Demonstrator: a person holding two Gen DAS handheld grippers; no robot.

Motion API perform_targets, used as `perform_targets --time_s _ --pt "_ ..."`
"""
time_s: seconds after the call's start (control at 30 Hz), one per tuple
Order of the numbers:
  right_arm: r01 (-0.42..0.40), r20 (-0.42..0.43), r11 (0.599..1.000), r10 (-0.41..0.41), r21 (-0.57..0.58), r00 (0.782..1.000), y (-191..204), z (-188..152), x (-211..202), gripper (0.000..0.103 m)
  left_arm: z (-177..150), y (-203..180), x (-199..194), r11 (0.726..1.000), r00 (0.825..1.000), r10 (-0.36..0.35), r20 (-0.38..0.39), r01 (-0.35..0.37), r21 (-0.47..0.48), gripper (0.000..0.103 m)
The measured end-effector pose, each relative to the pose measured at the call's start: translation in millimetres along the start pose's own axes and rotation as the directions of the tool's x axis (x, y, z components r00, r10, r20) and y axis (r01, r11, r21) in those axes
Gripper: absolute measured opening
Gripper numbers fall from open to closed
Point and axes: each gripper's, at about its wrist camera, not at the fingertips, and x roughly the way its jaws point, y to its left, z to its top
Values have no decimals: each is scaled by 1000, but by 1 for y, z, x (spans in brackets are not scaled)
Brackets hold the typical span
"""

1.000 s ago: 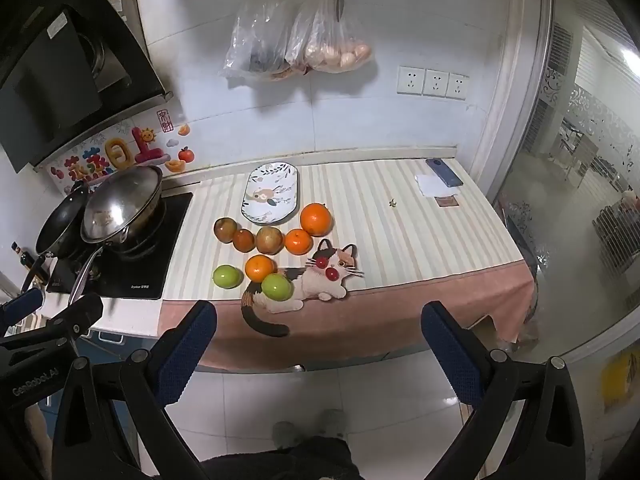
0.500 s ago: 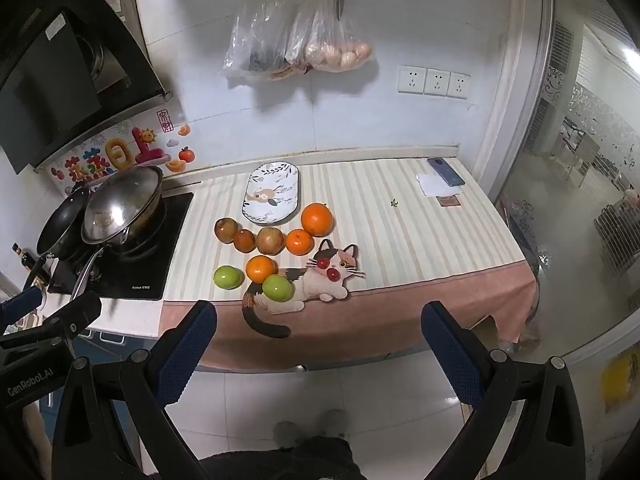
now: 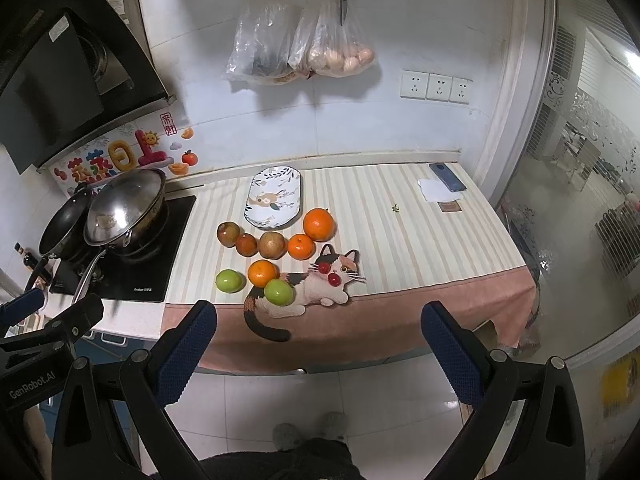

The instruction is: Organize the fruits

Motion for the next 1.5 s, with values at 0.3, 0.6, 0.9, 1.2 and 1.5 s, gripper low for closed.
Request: perform_targets --time_s 0.3,0.6,0.9,1.2,1.5 --pt "0 -1 1000 0 0 1000 0 2 -2 103 3 0 -6 1000 1000 -5 -1 5 0 103" --pt "-3 1 1000 3 4 1000 -1 3 -5 103 4 -2 -8 1000 1000 -4 0 4 -2 103" --pt "-10 -3 1000 10 6 1000 -3 1 -9 103 3 -2 -10 1000 1000 -7 -1 7 -5 103" --pt "-10 -2 1000 10 8 1000 -3 2 -9 103 4 -3 -12 1000 1000 -7 3 7 -7 103" --pt "-11 16 1000 11 15 1000 -3 6 -13 103 6 -3 -16 1000 1000 -12 6 12 -10 103"
